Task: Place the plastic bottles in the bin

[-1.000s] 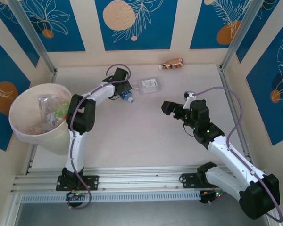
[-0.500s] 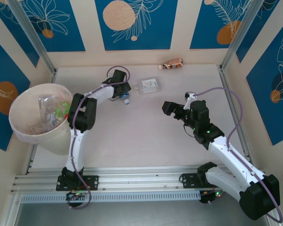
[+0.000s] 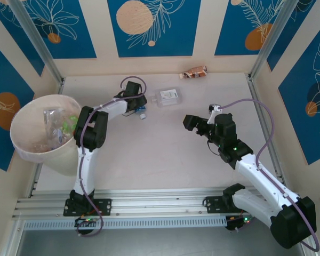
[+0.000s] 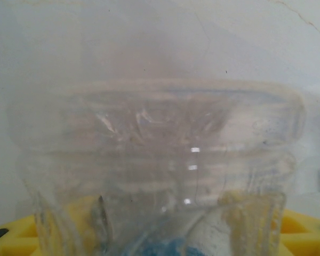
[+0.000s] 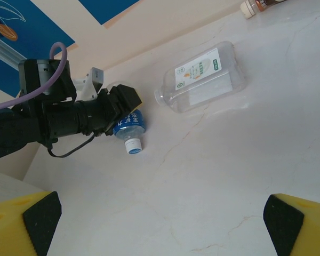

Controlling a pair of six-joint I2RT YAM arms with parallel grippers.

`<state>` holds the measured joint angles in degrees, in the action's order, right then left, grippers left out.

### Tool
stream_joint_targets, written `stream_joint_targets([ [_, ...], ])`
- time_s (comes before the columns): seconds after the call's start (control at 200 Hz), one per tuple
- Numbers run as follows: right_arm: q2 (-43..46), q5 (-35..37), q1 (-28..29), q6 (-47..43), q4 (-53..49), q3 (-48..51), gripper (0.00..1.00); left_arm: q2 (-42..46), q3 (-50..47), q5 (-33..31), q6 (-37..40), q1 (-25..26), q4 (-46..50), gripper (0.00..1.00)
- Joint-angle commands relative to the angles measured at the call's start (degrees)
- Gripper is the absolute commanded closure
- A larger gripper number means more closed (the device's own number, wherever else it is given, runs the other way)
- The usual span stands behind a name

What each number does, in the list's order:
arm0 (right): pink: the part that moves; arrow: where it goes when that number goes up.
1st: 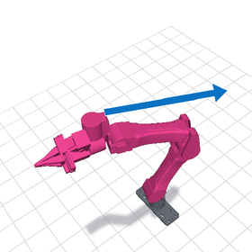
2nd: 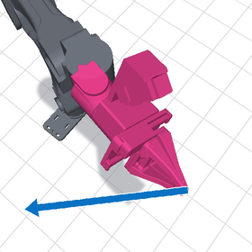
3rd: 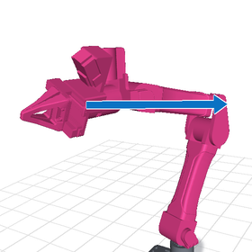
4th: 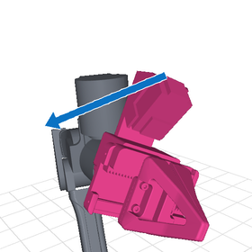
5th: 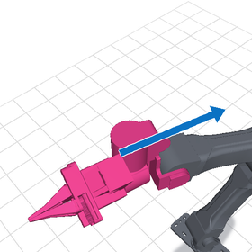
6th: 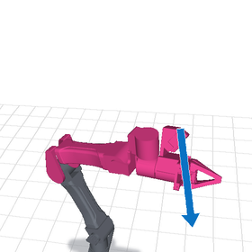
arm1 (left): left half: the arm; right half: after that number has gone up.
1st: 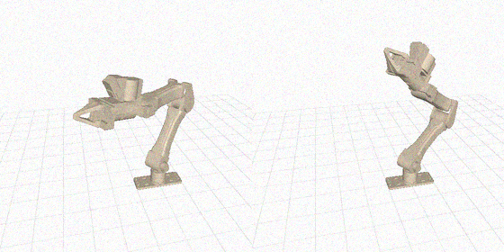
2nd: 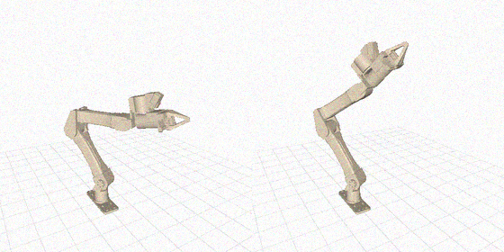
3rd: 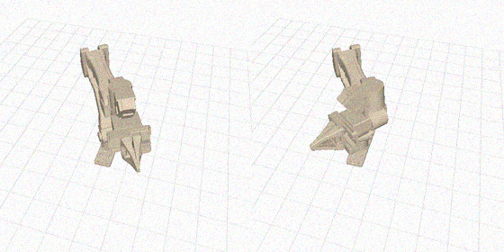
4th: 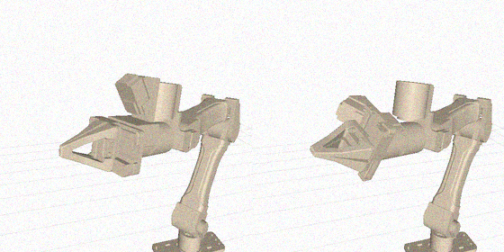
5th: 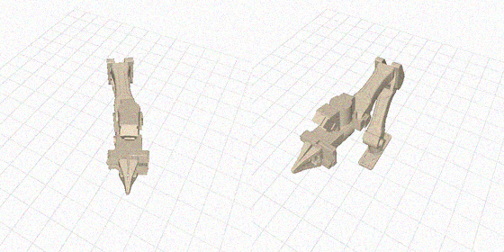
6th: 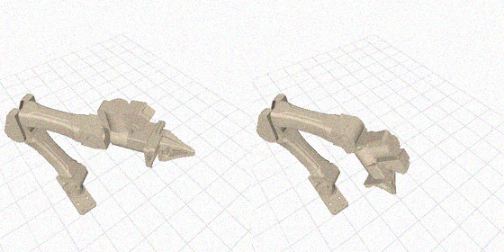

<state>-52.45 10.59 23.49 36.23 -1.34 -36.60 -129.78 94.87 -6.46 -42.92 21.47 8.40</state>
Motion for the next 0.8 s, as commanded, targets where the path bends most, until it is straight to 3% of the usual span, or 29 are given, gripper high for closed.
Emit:
stream_joint_targets([
  [0.0,0.04,0.72,-0.32,0.49,0.55,0.65,0.0,2.85,-1.73,2.09,1.55,-0.51,0.22,0.48],
  [0.31,-1.46,-1.73,-0.37,-0.17,2.71,0.82,0.01,17.27,-12.67,7.26,5.05,-0.06,-8.17,0.54],
  [0.795,-2.48,-3.31,0.26,0.97,9.96,1.87,0.01,41.61,-24.57,19.86,8.86,1.11,-15.87,0.57],
])
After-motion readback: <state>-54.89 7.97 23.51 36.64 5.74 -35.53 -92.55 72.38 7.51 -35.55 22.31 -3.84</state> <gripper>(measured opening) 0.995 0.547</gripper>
